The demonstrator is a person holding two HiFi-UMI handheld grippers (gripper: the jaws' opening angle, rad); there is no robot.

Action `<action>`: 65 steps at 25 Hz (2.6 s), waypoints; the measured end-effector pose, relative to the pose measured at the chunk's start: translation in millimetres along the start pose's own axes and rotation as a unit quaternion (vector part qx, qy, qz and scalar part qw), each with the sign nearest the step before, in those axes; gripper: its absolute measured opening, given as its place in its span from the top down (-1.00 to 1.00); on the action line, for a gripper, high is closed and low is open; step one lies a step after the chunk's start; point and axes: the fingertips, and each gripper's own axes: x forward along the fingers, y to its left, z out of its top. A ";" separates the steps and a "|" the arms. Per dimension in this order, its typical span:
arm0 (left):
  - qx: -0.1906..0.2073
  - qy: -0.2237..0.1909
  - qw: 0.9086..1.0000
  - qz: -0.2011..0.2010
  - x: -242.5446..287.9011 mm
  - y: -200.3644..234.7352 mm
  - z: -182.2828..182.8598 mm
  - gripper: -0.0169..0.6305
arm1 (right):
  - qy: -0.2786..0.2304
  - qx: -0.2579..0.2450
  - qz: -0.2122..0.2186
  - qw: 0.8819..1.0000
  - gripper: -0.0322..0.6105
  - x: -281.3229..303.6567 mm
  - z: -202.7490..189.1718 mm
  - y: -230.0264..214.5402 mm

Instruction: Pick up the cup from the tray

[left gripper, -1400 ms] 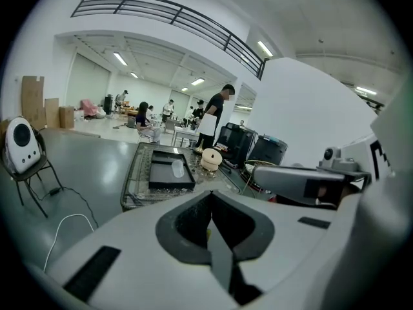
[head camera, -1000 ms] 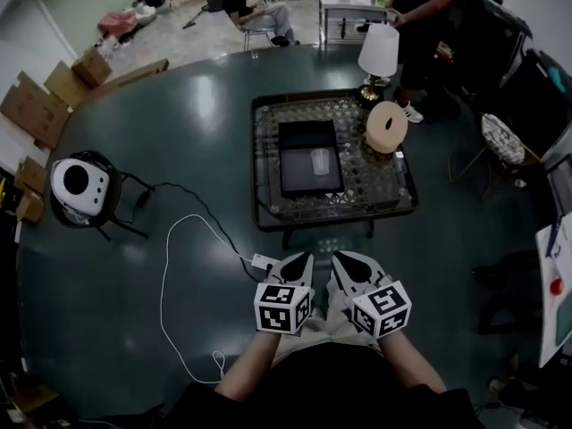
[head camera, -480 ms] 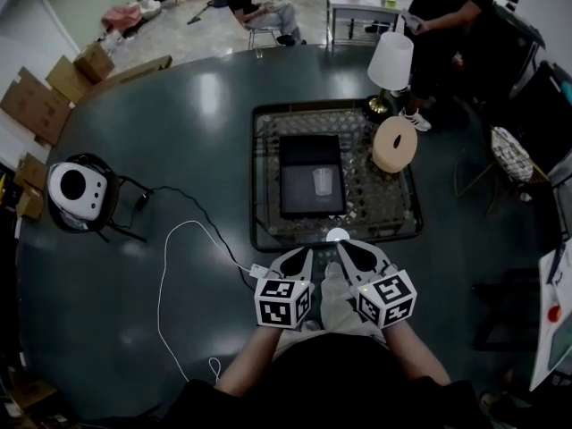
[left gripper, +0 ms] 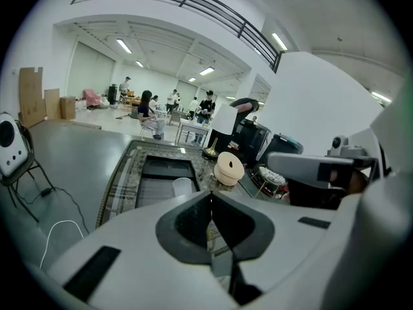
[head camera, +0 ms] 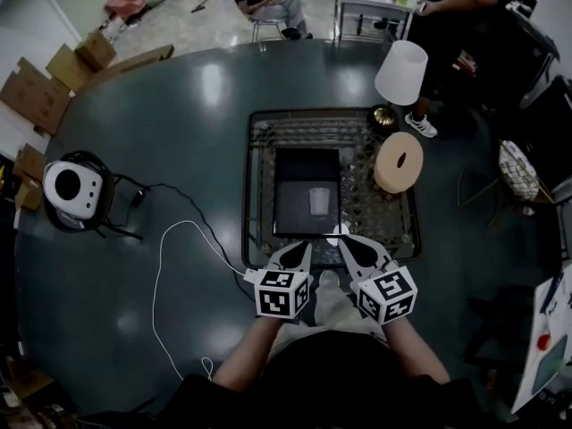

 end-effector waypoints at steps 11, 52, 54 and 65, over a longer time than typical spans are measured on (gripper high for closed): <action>0.000 0.030 0.999 0.010 82.3 12.9 19.1 0.90 | 0.022 0.013 0.020 0.999 0.86 35.1 4.1 -56.8; -0.055 0.158 0.984 0.063 192.1 60.7 -24.0 0.17 | 0.048 0.005 0.045 0.998 0.86 57.7 8.9 -136.0; -0.058 0.145 0.986 0.060 181.2 53.8 -17.4 0.17 | 0.047 0.001 0.051 0.998 0.86 57.7 8.9 -132.4; -0.081 0.067 0.994 0.032 126.5 21.4 9.9 0.17 | 0.048 -0.022 0.087 0.995 0.86 64.9 7.9 -108.8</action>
